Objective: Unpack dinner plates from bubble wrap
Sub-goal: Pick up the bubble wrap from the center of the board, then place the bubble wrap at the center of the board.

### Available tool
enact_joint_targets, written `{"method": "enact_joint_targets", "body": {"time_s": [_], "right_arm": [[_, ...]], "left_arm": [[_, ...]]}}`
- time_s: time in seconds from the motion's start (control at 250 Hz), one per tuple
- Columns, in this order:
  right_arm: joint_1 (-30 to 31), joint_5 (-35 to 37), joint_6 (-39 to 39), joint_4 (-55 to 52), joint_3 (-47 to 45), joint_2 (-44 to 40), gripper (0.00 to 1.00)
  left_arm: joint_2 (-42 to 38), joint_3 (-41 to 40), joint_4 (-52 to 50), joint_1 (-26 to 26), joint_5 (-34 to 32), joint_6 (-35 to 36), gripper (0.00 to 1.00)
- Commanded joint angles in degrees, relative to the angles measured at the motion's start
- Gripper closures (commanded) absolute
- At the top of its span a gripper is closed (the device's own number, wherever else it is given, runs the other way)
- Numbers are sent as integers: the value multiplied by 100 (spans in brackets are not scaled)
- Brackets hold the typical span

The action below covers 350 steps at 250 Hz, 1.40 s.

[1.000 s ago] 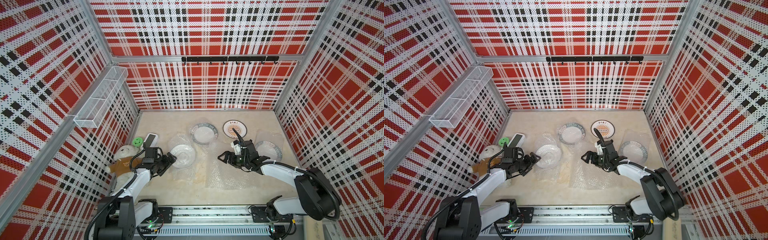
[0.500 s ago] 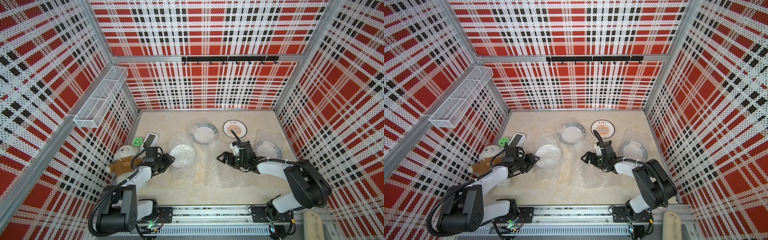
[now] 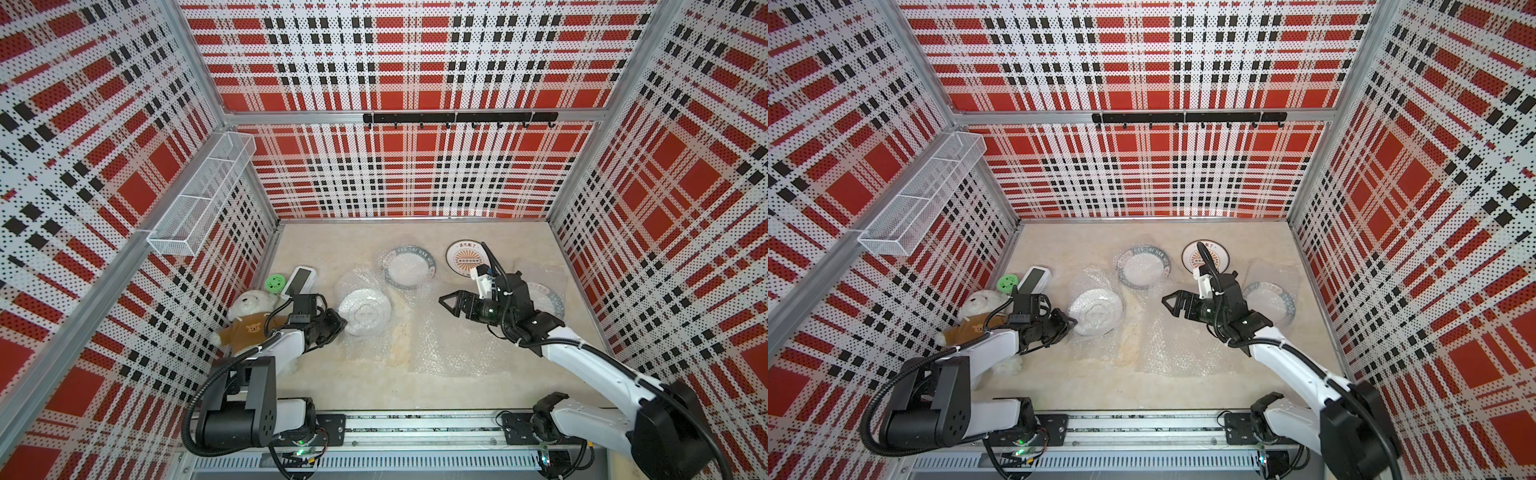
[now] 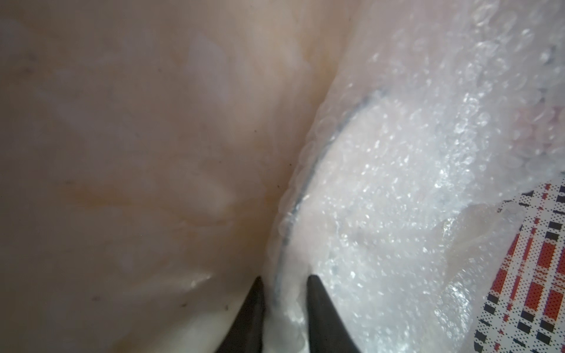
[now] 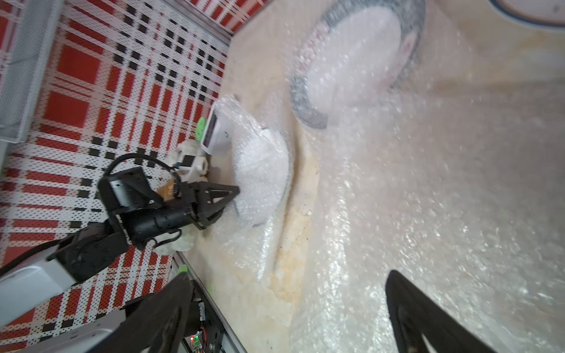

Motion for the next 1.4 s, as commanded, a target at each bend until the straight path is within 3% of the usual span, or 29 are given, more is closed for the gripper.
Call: {"method": "enact_joint_targets", "body": {"time_s": [0.0,0.204,0.488,0.612,0.684,0.796,0.872,0.98,1.192,1.397], "right_arm": [[17,198,-206,-558,112,-292,0],[18,319,-297,-882,85,-773,0],[14,890,-675,-1330,416,-926,0],[14,866,-603,-1149,425,-908,0],[2,750,-663,-1280,558,-797,0],[-59,553,-903,-1648,806,-689,0],[-191,377,-795,-1666,827,-870,0],[-645,-11,-504,-1848,779,-1309,0],[-914,105,-612,-2945,806,-1875,0],[-915,209,-643,-3222,623,-2094,0]], "left_arm": [[52,-109,357,44,128,-91,83],[-360,-54,291,43,507,-389,100],[-1967,694,-1220,33,521,-189,100],[-2406,1121,-1545,-53,889,-144,100],[-2457,1393,-1587,-465,960,-112,100],[-2284,1723,-1547,-1751,458,-230,100],[-2004,1722,-1055,-2739,100,-532,100],[-1413,1492,-155,-3625,-283,-1076,100],[-73,1126,1912,-4525,-1024,-2086,100],[967,939,3629,-4836,-1704,-2843,100]]}}
